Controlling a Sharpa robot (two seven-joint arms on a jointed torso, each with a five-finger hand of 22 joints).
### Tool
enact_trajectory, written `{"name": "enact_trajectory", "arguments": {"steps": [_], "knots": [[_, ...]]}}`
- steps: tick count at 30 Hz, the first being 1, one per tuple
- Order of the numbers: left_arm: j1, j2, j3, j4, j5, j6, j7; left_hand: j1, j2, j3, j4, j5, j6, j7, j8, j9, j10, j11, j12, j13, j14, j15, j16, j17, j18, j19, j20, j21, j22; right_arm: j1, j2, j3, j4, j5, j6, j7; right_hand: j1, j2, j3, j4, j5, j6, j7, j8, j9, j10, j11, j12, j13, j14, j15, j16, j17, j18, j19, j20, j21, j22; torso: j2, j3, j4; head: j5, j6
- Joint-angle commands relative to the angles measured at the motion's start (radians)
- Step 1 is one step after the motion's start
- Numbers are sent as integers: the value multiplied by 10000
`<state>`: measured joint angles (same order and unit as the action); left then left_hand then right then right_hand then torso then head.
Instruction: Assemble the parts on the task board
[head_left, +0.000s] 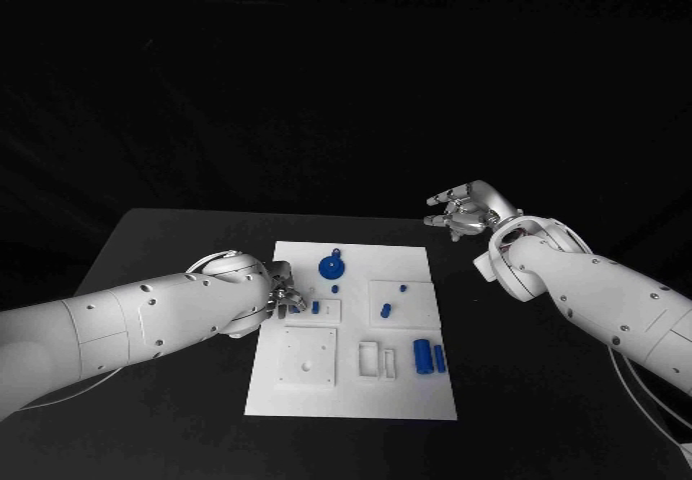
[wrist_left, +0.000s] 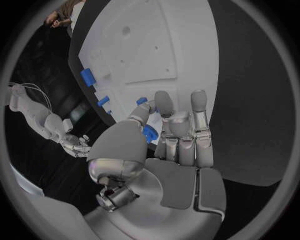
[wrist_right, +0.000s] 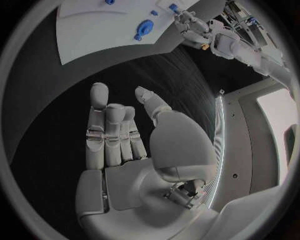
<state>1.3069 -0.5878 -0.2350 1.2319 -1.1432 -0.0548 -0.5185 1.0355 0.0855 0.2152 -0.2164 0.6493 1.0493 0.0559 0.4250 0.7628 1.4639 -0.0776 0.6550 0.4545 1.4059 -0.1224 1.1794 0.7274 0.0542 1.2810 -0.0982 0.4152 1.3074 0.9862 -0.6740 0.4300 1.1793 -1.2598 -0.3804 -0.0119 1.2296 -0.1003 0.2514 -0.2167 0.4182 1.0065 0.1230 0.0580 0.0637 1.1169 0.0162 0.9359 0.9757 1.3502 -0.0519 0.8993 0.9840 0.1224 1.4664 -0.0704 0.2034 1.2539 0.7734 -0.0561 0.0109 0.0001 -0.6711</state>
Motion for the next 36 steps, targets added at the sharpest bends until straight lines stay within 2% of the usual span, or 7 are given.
{"name": "enact_trajectory", "arguments": {"steps": [1, 9, 15, 22, 27, 29, 36], "knots": [[-70, 35, -28, -46, 137, 273, -19, 26, -307, -199, 422, -151, 880, -919, -63, -46, 480, -61, 14, -12, 23, -13, -63, -69, 110, 29, 29, -94, 158, -6, 2, 4, 8, -57, 139, 60, -62, 10, 30, -26, -15, -78, -9, 43, 0, -27, -30, -20, 13, 22, -11, -13, -6, 126, 327, -1, 16, 1, 5, 1, 4, -24, -27], [-86, 54, -29, -144, 195, 263, -8, 360, -877, -684, 1427, -799, 946, -955, -221, -219, 476, -74, -36, 5, -17, -35, -116, -186, -31, 80, -72, -261, 157, -6, 1, 4, 11, -57, 148, 59, -62, 10, 30, -26, -15, -78, -9, 43, 0, -27, -30, -20, 13, 22, -11, -13, -6, 126, 327, -1, 16, 1, 0, -1, 9, -36, -38], [-88, 54, -29, -206, 202, 267, -15, 500, -1069, -887, 1811, -1103, 967, -970, -237, -248, 474, -74, -50, 17, -35, -39, -130, -226, -66, 101, -95, -314, 169, -6, -2, 4, 9, -57, 150, 60, -62, 10, 30, -26, -15, -78, -9, 43, 0, -27, -30, -20, 13, 22, -11, -13, -6, 126, 327, -1, 16, 1, -1, -3, 11, -34, -45], [-88, 53, -28, -270, 204, 257, -40, 657, -1295, -1307, 2432, -1933, 1003, -972, -220, -248, 470, -70, -66, 41, -65, -46, -153, -285, -126, 113, -144, -371, 169, -6, -6, 4, 2, -57, 161, 63, -62, 10, 30, -26, -15, -78, -9, 43, 0, -27, -30, -20, 13, 22, -11, -13, -6, 126, 327, -1, 16, 1, -2, -6, 8, -24, -51], [-89, 54, -27, -342, 201, 176, -50, 774, -1595, -1386, 3107, -2728, 1020, -954, -169, -205, 467, -58, -104, 52, -97, -51, -210, -376, -191, 123, -202, -413, 168, -7, -10, 4, -5, -57, 159, 64, -63, 9, 21, -14, -29, -88, -7, 39, -1, -31, -28, -23, 10, 19, -11, -24, -15, 125, 325, 0, 17, 2, 1, -4, 8, -22, -41], [-89, 53, -26, -368, 200, 131, -53, 691, -1894, -1366, 3451, -3518, 1046, -934, -148, -192, 460, -46, -126, 52, -123, -43, -245, -426, -209, 119, -219, -429, 166, -8, -9, 4, -9, -57, 159, 66, -63, 9, 21, -14, -29, -88, -7, 39, -1, -31, -28, -23, 10, 19, -11, -24, -15, 125, 325, 0, 17, 2, 1, -3, 6, -25, -39], [-89, 20, -19, -415, 189, -16, -70, 964, -2638, -1435, 4594, -4907, 931, -837, -84, -101, 429, -10, -233, 111, -231, -46, -307, -570, -338, 98, -326, -500, 168, -23, -3, 4, -26, -57, 155, 74, -63, 9, 21, -14, -29, -88, -7, 39, -1, -31, -28, -23, 10, 19, -11, -24, -15, 125, 325, 0, 17, 2, 2, 2, 4, -45, -41]]}}
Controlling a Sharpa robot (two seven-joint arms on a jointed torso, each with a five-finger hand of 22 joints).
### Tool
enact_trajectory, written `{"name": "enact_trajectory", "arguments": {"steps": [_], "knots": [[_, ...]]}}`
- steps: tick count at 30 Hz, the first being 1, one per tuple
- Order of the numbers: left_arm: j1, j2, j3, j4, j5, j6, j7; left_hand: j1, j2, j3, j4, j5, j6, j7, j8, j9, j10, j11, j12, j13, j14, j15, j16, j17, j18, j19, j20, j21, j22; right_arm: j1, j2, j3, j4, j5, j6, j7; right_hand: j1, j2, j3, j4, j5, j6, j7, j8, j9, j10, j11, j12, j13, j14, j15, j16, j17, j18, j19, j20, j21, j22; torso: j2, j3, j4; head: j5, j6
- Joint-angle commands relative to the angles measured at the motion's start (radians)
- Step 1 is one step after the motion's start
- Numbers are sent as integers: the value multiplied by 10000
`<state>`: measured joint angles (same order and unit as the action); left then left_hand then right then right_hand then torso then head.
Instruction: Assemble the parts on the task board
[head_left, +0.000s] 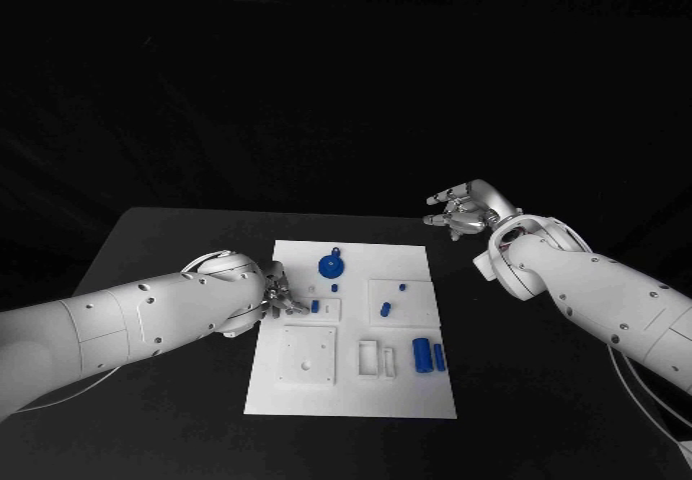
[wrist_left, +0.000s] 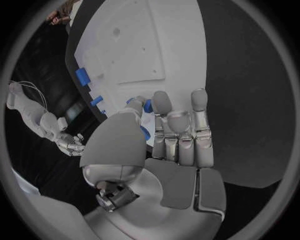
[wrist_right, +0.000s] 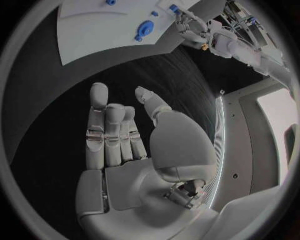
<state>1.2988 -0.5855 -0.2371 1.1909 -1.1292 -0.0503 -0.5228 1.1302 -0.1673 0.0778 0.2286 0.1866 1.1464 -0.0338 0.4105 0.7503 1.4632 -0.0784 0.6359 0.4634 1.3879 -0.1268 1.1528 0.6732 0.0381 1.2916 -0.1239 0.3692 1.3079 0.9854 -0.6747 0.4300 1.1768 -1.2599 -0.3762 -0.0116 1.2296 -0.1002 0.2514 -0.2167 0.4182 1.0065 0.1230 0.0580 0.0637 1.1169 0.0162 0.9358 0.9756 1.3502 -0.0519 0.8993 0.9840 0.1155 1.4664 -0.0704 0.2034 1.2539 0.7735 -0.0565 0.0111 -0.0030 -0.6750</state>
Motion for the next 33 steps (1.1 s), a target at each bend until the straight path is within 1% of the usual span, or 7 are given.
{"name": "enact_trajectory", "arguments": {"steps": [1, 3, 5, 17, 22, 29, 33], "knots": [[-8, -16, 5, -11, 49, -92, -25, 88, -154, -187, 295, -327, -97, 62, 87, 52, 436, -17, -40, 78, -42, -10, 18, 23, -210, 4, -97, -51, 167, -22, 5, 4, -7, -57, 114, 73, -63, 9, 21, -14, -29, -88, -7, 38, -2, -32, -28, -23, 11, 19, -10, -24, -15, 195, 325, 0, 17, 2, 4, 6, 4, -26, -6], [-8, -33, 8, -17, 60, -140, -19, 89, -196, -843, 457, -308, -165, 75, 80, 45, 426, -16, -34, 119, -52, -15, 51, 42, -229, 8, -117, -62, 168, -31, 6, 4, -12, -57, 115, 76, -63, 9, 21, -14, -29, -88, -7, 38, -2, -32, -28, -23, 11, 19, -10, -24, -15, 195, 325, 0, 17, 2, 2, 6, 3, -30, -7], [-8, -52, 12, -20, 73, -162, -21, -23, -304, -1267, 591, -877, -242, 97, 39, 10, 419, -5, -38, 143, -66, -20, 65, 49, -251, 8, -138, -73, 167, -39, 5, 4, -14, -57, 115, 77, -63, 9, 21, -14, -29, -88, -7, 38, -2, -32, -28, -23, 11, 19, -10, -24, -15, 195, 325, 0, 17, 2, -2, 6, 2, -41, -4], [-4, -253, 99, 98, 296, -282, 17, -22, -413, -1614, 599, -1174, -724, 251, -221, -241, 320, 74, -178, 187, -251, -4, -88, -207, -332, -50, -184, -168, 155, -62, -15, 4, -8, -119, 79, 63, -113, 0, -11, 44, 15, -94, -7, 40, -1, -32, -27, -27, 5, 21, -8, -26, -18, 194, 328, 2, 12, -7, -7, 3, 13, -38, 27], [1, -397, 267, 212, 544, -314, 71, 163, -315, -1474, 573, -1104, -1395, 500, -322, -1680, 319, 189, -318, 233, -288, 66, -154, -294, -316, -23, -146, -270, 162, -67, -28, 4, -13, -126, 80, 58, -125, -6, -24, 66, 28, -94, -9, 41, -1, -30, -28, -26, 4, 24, -9, -23, -17, 194, 330, 1, 12, -11, -10, 1, 10, -43, 29], [53, -656, 749, 298, 1714, -520, 1394, 516, 730, -1375, -556, -148, -1974, 822, 76, -3222, -1145, 510, -1332, -242, -1501, 517, -1301, -1313, -371, -836, 277, -1511, -462, -74, -54, 4, -18, -115, 75, 62, -129, -13, -39, 98, 39, -91, -11, 40, -1, -27, -30, -22, 6, 23, -9, -31, -25, 193, 332, 1, 11, -18, -6, 4, 26, -63, 49], [121, -722, 900, 303, 2424, -1646, 2918, 1190, 1455, -1858, -1636, 788, -1412, 982, -912, -5035, -1349, 802, -2917, -2170, -1839, 869, -2778, -2591, -330, -871, 623, -2950, -1865, -75, -65, 4, -24, -112, 71, 64, -129, -13, -39, 98, 39, -91, -11, 40, -1, -27, -30, -22, 6, 23, -9, -31, -25, 193, 332, 1, 11, -18, -6, 3, 17, -79, 82]]}}
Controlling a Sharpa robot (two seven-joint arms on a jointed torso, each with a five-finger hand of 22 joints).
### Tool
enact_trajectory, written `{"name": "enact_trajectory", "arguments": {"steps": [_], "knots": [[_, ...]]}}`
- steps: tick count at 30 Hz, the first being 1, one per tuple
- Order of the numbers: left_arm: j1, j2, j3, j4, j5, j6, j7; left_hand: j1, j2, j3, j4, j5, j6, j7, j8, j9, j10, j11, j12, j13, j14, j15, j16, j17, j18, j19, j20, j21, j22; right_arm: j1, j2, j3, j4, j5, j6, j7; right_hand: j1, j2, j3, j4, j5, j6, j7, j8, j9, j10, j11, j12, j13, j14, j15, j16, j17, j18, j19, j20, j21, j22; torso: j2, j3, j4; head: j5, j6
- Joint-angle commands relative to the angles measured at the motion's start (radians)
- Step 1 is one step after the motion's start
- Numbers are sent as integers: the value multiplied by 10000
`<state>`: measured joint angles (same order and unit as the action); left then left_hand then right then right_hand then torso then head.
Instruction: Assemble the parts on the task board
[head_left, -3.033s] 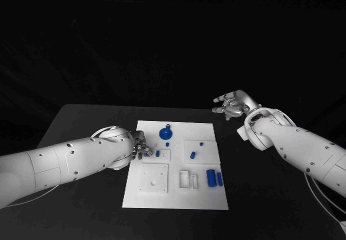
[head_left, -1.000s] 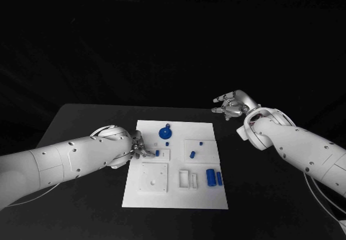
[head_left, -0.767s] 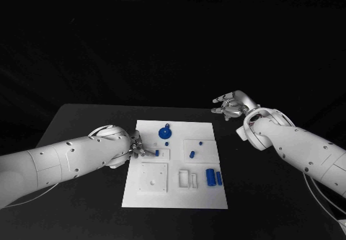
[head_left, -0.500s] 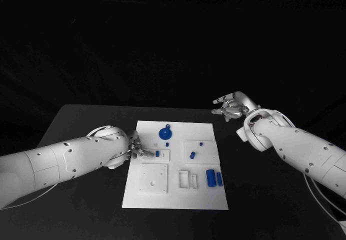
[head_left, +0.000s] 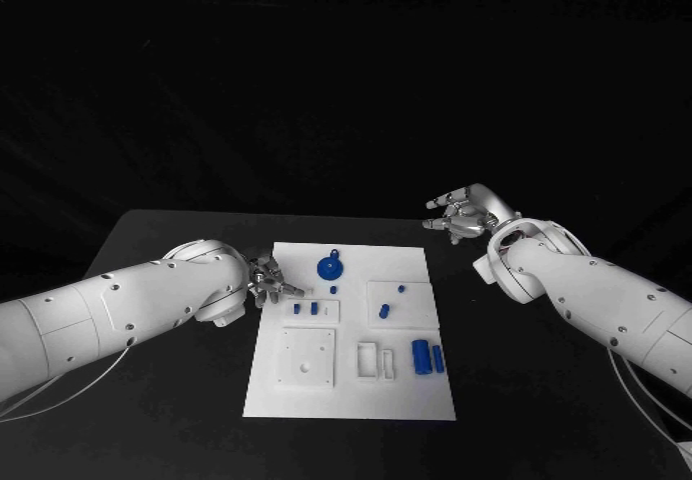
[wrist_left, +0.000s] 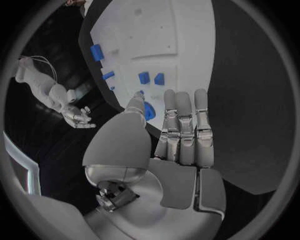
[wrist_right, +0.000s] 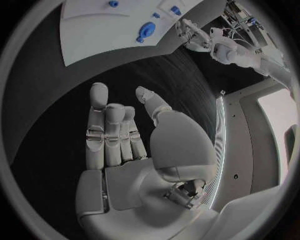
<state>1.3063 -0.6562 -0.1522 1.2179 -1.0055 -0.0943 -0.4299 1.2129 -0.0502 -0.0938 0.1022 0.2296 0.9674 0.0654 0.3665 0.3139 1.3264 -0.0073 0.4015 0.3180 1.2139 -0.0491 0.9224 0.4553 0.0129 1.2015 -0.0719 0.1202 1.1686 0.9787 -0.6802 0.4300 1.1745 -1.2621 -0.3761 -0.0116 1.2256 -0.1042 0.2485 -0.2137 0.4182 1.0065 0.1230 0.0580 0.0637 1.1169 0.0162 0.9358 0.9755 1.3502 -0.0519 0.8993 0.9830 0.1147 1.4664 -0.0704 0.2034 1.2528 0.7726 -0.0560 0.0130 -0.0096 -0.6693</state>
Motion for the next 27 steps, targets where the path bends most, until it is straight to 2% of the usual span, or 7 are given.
{"name": "enact_trajectory", "arguments": {"steps": [1, 5, 6, 8, 10, 15, 27], "knots": [[60, -20, 76, 34, 1402, -1571, 2451, 456, 425, -246, -474, 375, 652, 18, -727, -961, 132, 94, -816, -1056, 10, 74, -543, -522, -69, 145, 104, -526, -653, -8, -12, 4, -7, -88, 68, 64, -89, 27, -9, 68, 39, -91, -11, 40, -1, -27, -30, -22, 7, 23, -9, -31, -16, 200, 332, 1, 11, -7, 5, -3, -5, -9, 28], [91, 57, 124, -10, 1798, -2610, 3873, 1571, 859, -76, -1182, 176, 1024, 169, -1657, -1621, 69, 232, -2038, -2136, 12, 149, -489, -596, -10, 220, 138, -497, -840, -8, -17, 4, -21, -85, 63, 67, -89, 27, -9, 68, 39, -91, -11, 40, -1, -27, -30, -22, 7, 23, -9, -31, -16, 200, 332, 1, 11, -7, 11, -3, -17, 1, 44], [95, 99, 130, -25, 1731, -2785, 4097, 2164, 977, 247, -1562, -382, 1096, 251, -1800, -1700, -117, 316, -2359, -2368, -215, 194, -658, -672, 1, 68, 142, -543, -843, -9, -17, 4, -25, -84, 63, 69, -89, 27, -9, 68, 39, -91, -11, 40, -1, -27, -30, -22, 7, 23, -9, -31, -16, 200, 332, 1, 11, -7, 11, -2, -16, -5, 52], [100, 196, 132, -66, 1339, -3061, 4409, 2432, 907, 680, -2056, -302, 1489, 303, -2329, -1951, -27, 415, -3037, -2564, -225, 235, -1068, -915, 128, -175, 218, -441, -668, -9, -14, 4, -39, -72, 66, 82, -89, 24, -18, 92, 41, -88, -13, 41, -1, -35, -30, -39, -11, 17, -9, -46, -28, 198, 330, 1, 7, -15, 15, 1, -18, -27, 45], [101, 295, 116, -121, 825, -3235, 4627, 2469, 809, 916, -2403, -606, 1775, 300, -2644, -2064, 150, 418, -3339, -2561, -182, 246, -1367, -1078, 174, -282, 239, -410, -435, -9, -10, 4, -47, -46, 70, 106, -93, 18, -25, 107, 42, -89, -14, 40, -1, -53, -31, -70, -39, 4, -7, -72, -50, 195, 318, 5, -3, -23, 18, 4, -27, -54, 65], [96, 540, -11, -279, -477, -3327, 5056, 2490, 685, 1272, -2893, -502, 1898, 325, -3032, -2198, -634, 687, -3420, -2583, -64, 385, -2074, -1422, 349, -529, 342, -341, 44, -8, 7, 4, -63, 15, 73, 158, -75, -25, 30, 104, 31, -90, -30, 37, -1, 7, -81, -993, -1024, -24, -38, -805, -564, 129, 295, -7, -441, -535, 21, 17, -36, -87, 96], [53, 1336, -511, -930, -3383, -2968, 5336, 2071, 377, 1747, -3411, -520, 1346, 356, -3052, -2495, -1548, 927, -3441, -2598, 515, 394, -1961, -1204, 599, -254, 399, -96, 864, -7, 91, 3, -108, 188, 60, 300, -52, -67, 142, 79, 33, -33, -35, 41, 2, 263, -116, -2027, -3364, -51, -60, -1622, -1440, -71, 358, -55, -1087, -2175, 35, -7, -47, -105, 161]]}}
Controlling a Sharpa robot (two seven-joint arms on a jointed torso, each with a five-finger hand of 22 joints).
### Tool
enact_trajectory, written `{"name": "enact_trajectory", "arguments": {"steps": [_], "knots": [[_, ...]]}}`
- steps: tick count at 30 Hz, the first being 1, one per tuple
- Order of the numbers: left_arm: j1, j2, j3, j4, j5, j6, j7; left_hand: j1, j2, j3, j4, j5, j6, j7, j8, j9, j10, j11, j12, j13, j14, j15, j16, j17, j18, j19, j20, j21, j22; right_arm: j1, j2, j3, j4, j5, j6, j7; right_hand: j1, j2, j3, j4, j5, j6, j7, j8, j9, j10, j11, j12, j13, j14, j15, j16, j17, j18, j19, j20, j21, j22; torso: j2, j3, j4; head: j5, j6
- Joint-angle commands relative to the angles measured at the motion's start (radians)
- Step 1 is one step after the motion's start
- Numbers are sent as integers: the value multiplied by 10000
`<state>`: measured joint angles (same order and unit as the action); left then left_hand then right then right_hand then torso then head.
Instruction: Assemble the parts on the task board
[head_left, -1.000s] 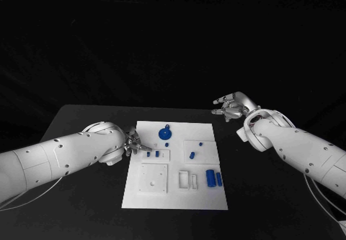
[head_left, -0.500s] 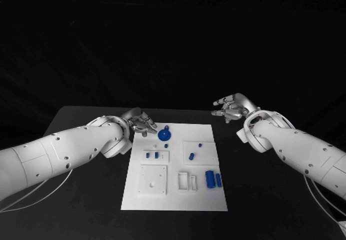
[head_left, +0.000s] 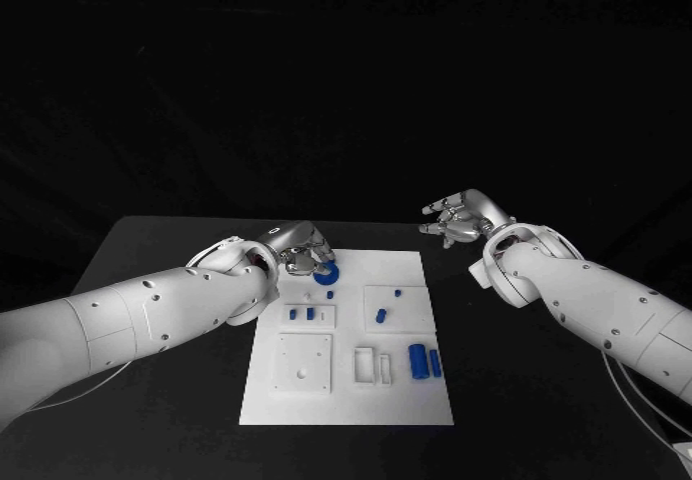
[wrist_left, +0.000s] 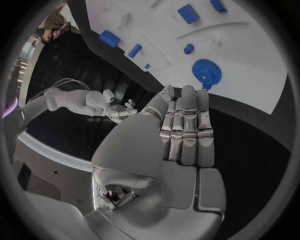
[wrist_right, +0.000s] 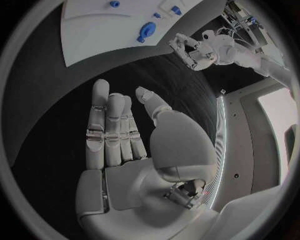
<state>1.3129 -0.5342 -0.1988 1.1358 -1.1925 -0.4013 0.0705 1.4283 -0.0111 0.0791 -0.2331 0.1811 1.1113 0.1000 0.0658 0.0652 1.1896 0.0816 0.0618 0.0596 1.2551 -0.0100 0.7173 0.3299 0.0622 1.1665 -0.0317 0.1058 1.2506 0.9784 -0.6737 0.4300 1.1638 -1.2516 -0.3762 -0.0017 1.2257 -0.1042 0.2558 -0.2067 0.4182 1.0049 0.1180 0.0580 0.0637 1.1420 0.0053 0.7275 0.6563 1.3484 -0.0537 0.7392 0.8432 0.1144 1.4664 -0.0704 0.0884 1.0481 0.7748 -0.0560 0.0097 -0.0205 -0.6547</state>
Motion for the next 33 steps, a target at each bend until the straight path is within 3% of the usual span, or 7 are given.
{"name": "enact_trajectory", "arguments": {"steps": [1, 6, 12, 23, 33], "knots": [[-19, 164, -78, -158, -1670, 202, 288, -103, -32, 31, -63, -37, -103, 10, -40, -5, -227, 40, -43, -12, 122, 0, 134, 78, 118, 128, 2, 56, 68, -4, 34, 3, -1, 85, 58, 207, -52, -66, 68, 12, 33, -21, 14, 43, 4, -21, -5, 147, -296, -45, -40, 3, -72, -73, 347, -57, 128, -236, 10, -6, -10, 4, 12], [-50, 380, -236, -403, -2477, 900, 42, -231, -201, 167, -39, -65, -83, 16, -38, -2, -601, 92, -39, -10, 146, -5, 825, 418, 188, 365, 19, 95, 366, -4, 62, 3, 12, 94, 47, 227, -48, -69, 80, 2, 41, -24, 15, 40, 1, -22, -5, 132, -412, -52, -37, -2, -105, -68, 337, -50, 155, -307, 19, -4, -11, -21, 10], [-124, 550, -318, -595, -2956, 1353, -98, -119, -363, 190, 196, -85, -249, -10, -39, -3, -876, 114, -42, -12, 21, -19, 1148, 375, 189, 457, 25, -30, 530, -4, 75, 3, 44, 96, 38, 232, -52, -69, 75, 1, 36, -30, 18, 41, 2, -30, -3, 129, -522, -61, -34, 3, -132, -69, 331, -48, 181, -382, 15, -8, -2, -58, -19], [-342, 843, -344, -899, -3222, 1431, -86, 112, -503, 209, 651, -88, -405, -42, -42, -16, -1245, 94, -42, -16, 65, -101, 1373, 134, 124, 659, -47, -302, 726, -3, 59, 4, 155, 97, 35, 216, -52, -67, 74, 6, 41, -36, 19, 41, 2, -27, -2, 120, -609, -64, -34, 5, -155, -71, 324, -48, 207, -435, 20, -11, -3, -80, -66], [-519, 1074, -344, -1377, -3300, 1090, 18, 190, -486, 483, 650, -35, -609, -99, -44, -29, -1190, 67, -46, -21, 189, -163, 1901, 203, 176, 789, -115, 73, 813, -2, 9, 4, 250, 97, 38, 194, -49, -69, 75, 8, 42, -36, 18, 41, 2, -18, -4, 113, -650, -60, -35, 4, -166, -70, 326, -49, 218, -460, 19, -13, 1, -130, -94]]}}
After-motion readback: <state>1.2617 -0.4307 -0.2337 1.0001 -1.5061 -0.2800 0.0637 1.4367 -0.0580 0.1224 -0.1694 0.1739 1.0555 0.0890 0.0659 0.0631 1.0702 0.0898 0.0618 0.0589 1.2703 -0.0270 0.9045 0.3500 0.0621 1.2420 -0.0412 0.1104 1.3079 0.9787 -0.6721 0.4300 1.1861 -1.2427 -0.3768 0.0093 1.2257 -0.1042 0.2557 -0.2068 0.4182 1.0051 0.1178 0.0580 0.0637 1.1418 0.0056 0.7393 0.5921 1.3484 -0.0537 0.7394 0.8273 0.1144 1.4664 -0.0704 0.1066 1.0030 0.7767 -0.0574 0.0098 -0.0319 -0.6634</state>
